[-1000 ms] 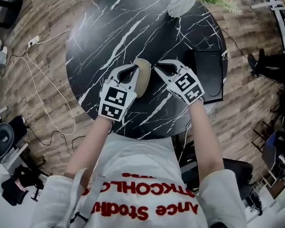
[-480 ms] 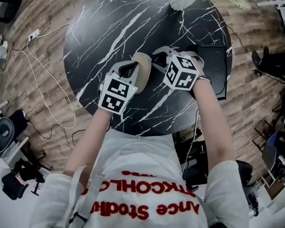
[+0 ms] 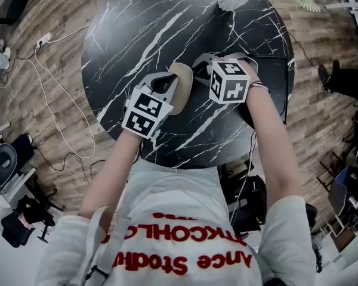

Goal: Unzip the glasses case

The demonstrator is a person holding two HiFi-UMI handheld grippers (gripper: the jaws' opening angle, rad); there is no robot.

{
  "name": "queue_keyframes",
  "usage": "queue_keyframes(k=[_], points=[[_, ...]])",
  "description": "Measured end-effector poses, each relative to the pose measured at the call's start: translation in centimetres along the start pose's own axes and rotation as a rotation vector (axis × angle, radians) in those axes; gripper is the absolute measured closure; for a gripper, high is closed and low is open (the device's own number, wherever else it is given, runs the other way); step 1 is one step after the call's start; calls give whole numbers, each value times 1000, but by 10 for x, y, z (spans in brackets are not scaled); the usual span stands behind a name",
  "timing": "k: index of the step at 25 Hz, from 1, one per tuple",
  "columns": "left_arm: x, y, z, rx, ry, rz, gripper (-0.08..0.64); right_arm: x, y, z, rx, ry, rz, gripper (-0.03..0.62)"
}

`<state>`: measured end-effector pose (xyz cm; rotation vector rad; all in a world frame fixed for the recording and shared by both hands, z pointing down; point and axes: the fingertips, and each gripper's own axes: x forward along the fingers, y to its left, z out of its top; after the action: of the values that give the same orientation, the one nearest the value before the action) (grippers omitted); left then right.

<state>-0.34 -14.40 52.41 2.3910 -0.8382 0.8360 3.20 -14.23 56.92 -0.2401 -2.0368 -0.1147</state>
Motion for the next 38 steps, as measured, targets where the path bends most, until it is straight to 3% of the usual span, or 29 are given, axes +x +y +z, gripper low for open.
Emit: queue_keyframes(k=[5,13,24,38], points=[[1,0,-1,-5,0,-13,554,0,1,0,-20,20,43,531],[0,1,-1,-45,-28,6,555,-1,2,0,-36,34,-18,557],[0,2,-1,-59,-52,6,555,-1,22,5,-1,-3,-11,566],[-1,3,1,-45,-62,18,555,6,59,20,236,-125,-95,566]])
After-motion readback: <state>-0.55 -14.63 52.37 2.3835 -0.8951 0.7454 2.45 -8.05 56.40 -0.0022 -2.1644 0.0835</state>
